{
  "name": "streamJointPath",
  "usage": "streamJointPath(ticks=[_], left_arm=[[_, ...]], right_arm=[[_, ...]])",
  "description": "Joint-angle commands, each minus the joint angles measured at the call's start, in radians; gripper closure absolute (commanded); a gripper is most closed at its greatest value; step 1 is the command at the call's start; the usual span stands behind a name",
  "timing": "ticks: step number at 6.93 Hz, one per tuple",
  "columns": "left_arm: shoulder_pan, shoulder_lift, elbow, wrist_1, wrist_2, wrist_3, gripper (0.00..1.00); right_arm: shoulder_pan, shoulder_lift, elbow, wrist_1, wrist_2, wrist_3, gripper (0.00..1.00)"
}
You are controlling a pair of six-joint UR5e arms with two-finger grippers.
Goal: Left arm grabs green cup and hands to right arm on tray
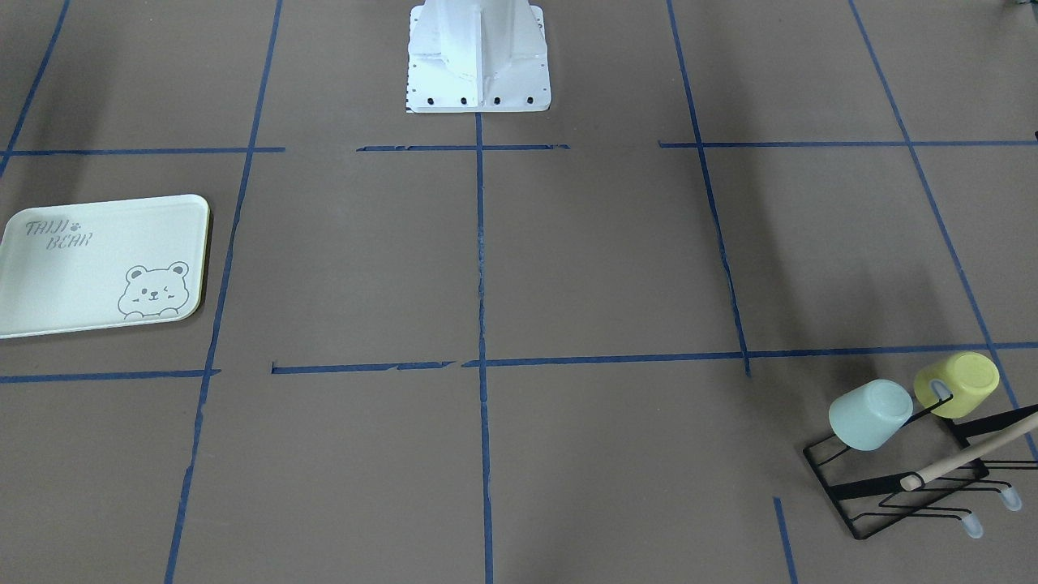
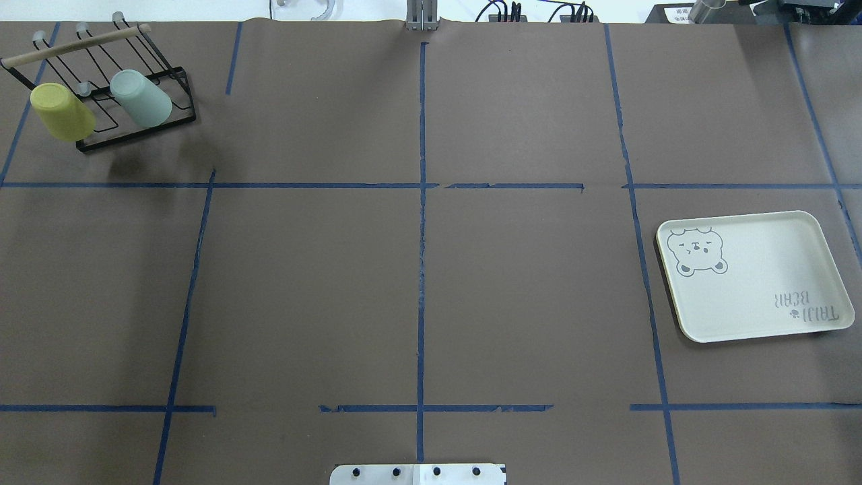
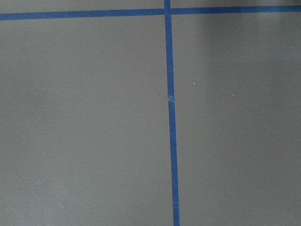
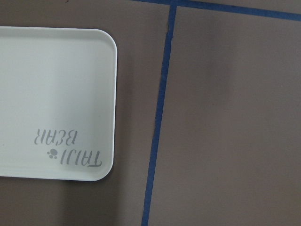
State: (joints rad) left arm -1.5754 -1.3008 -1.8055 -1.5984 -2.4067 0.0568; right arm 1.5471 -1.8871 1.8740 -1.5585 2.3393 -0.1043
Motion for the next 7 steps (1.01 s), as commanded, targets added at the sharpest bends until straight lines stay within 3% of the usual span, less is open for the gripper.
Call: streamJointPath(ticks=[1,4,7], left_arm=[[0.000,0.000,0.002,0.000,0.001,0.002,0.00],[0.002,-0.008,-0.014,-0.002,0.000,0.000,0.00],[0.000,-0.133,-0.008,-0.026,-0.005,-0.006,0.00]], right_arm=[[0.001,0.000,0.001,0.000,0.000,0.000,0.00],[0.001,0.003,0.005,0.002,0.000,0.002,0.00],[-0.001,0.006,0.007,0.002,0.000,0.002,0.00]])
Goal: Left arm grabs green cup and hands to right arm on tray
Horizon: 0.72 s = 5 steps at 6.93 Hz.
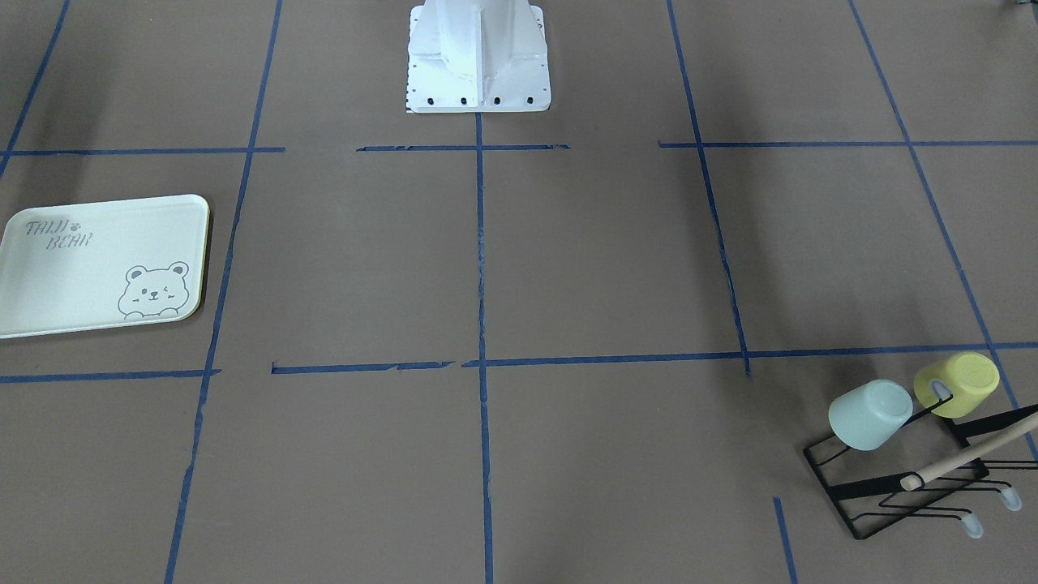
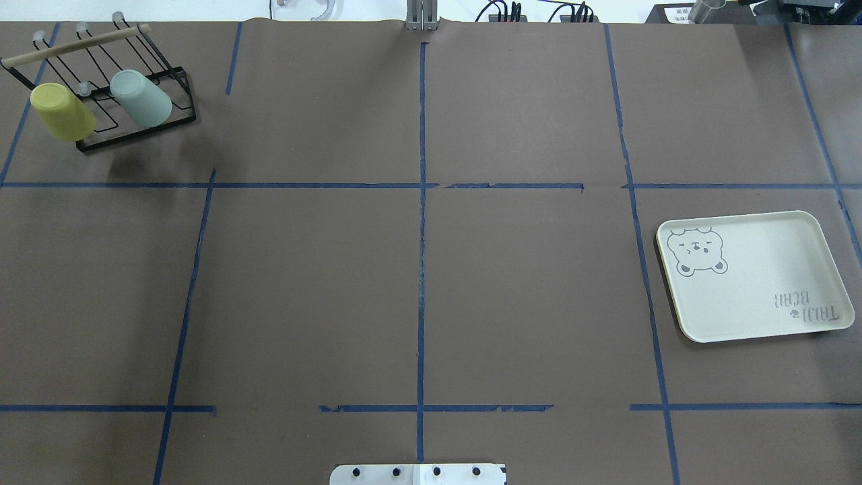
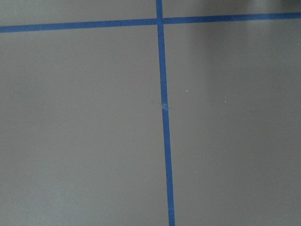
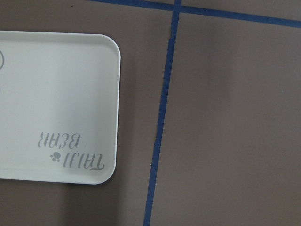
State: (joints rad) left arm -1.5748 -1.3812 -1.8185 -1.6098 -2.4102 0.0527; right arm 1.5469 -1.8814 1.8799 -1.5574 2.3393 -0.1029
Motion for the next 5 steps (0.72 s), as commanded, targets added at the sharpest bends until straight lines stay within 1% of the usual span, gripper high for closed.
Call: streamJointPath(ticks=[1,2,3,5], left_arm=[[0.001,-0.164,0.022,-0.001,-0.003,-0.010,0.00],[0.001,-0.185,0.015,-0.011,-0.009,-0.131,0.00],[0.010,-0.197,-0.022,-0.027,0.000,-0.322,0.00],[0.082,-0.217,-0.031,-0.154,0.025,-0.448,0.00]], right_arm=[[0.001,0.001,0.002,0.000,0.002,0.000,0.00],[0.001,0.001,0.001,0.000,0.002,0.000,0.00],[-0.001,0.001,0.002,0.000,0.002,0.000,0.00],[0.001,0.001,0.002,0.000,0.005,0.000,0.00]])
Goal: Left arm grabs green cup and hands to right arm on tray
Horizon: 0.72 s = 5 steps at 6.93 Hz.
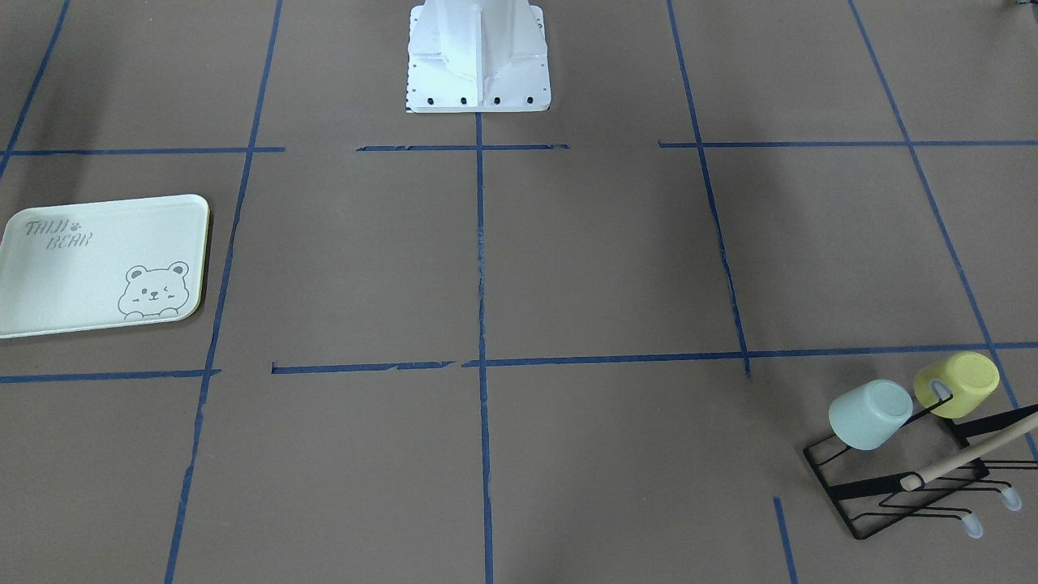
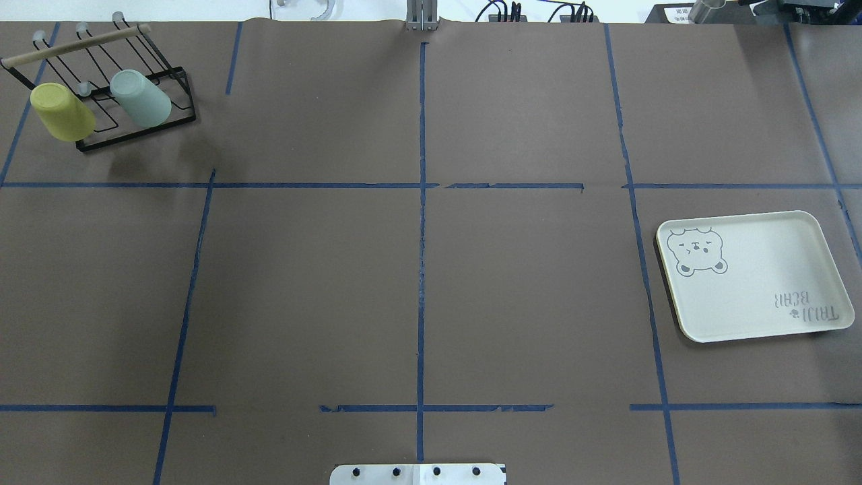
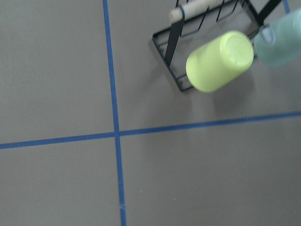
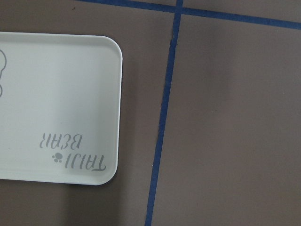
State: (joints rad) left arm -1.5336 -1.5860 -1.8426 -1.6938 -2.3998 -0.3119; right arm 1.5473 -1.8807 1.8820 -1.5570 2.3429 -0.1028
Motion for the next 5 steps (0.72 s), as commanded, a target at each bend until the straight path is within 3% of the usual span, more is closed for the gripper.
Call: streamJointPath(ticks=[1,2,3,5], left_arm=[[0.068,-0.020,-0.007,-0.099,0.016,-0.143,0.00],[0.098,-0.087,-0.004,-0.095,0.025,-0.268,0.00],[0.160,-0.122,-0.006,-0.098,0.156,-0.400,0.00],[0.239,-0.198,0.011,-0.098,0.264,-0.531,0.00]], right_arm=[[0.000,0.000,0.000,0.000,0.001,0.000,0.00],[0.000,0.000,0.000,0.000,0.001,0.000,0.00],[0.000,0.000,0.002,0.000,0.001,0.000,0.00],[0.000,0.000,0.002,0.000,0.001,0.000,0.00]])
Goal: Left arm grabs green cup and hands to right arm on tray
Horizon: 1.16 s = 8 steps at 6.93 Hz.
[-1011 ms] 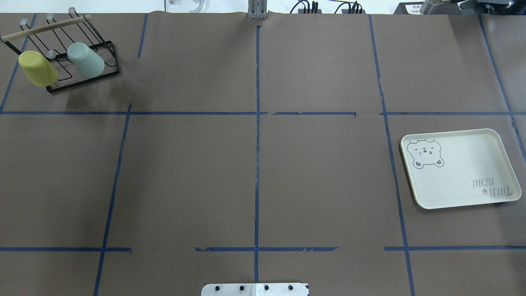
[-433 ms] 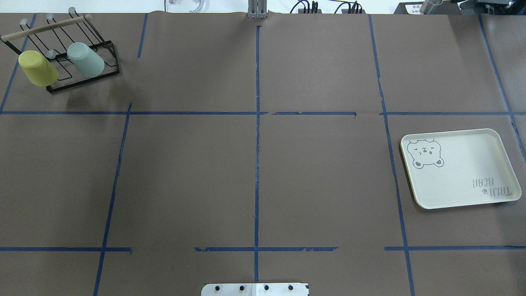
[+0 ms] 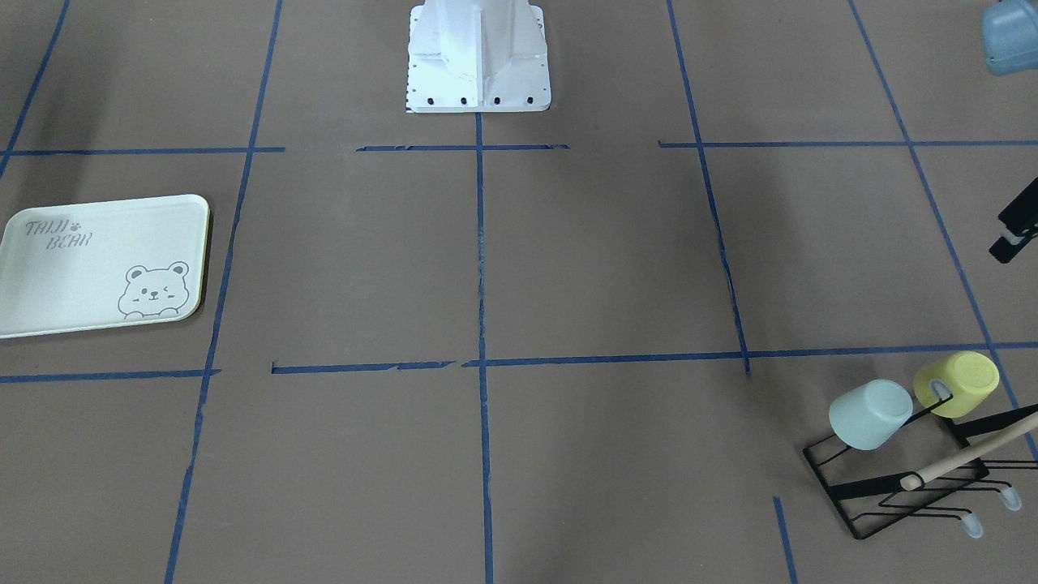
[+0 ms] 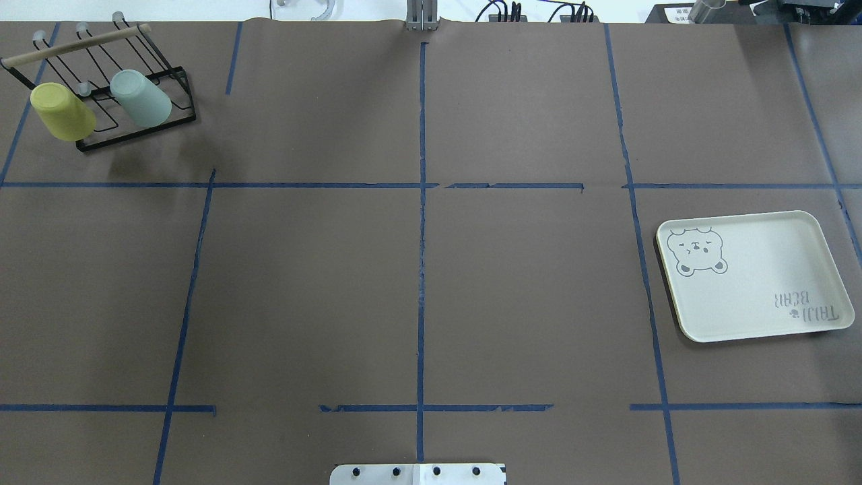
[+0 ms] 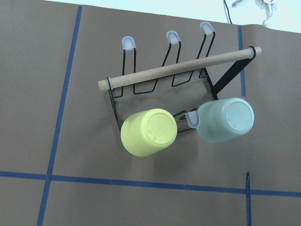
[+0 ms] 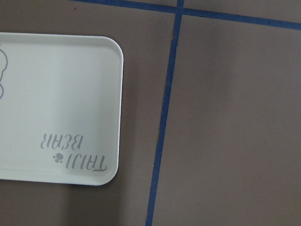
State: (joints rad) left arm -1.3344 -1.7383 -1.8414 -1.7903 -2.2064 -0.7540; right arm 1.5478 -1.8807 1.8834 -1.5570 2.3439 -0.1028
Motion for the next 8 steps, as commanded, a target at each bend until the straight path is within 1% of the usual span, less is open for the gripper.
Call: streamJointPath(ticks=[1,2,3,4,5,6,8], left_arm=[[0.087,-0.087,0.017,0.005,0.185,-0.144,0.00],[0.142,-0.127,0.037,0.006,0.297,-0.193,0.02],[0.162,-0.179,0.088,0.006,0.369,-0.226,0.02],[0.209,-0.225,0.132,0.002,0.442,-0.305,0.02],[0.266,-0.265,0.180,-0.006,0.549,-0.339,0.00],[0.293,-0.271,0.207,-0.032,0.594,-0.344,0.00],[0.307,-0.296,0.345,-0.188,0.652,-0.346,0.00]], right_arm=[[0.000,0.000,0.000,0.000,0.000,0.000,0.00],[0.000,0.000,0.000,0.000,0.000,0.000,0.00],[0.000,-0.002,0.000,0.000,0.000,-0.001,0.00],[0.000,-0.005,0.005,0.000,0.002,-0.002,0.00],[0.000,-0.006,0.005,0.000,0.000,-0.002,0.00],[0.000,-0.006,0.005,0.000,0.000,-0.002,0.00],[-0.002,-0.006,0.000,0.000,0.000,0.000,0.00]])
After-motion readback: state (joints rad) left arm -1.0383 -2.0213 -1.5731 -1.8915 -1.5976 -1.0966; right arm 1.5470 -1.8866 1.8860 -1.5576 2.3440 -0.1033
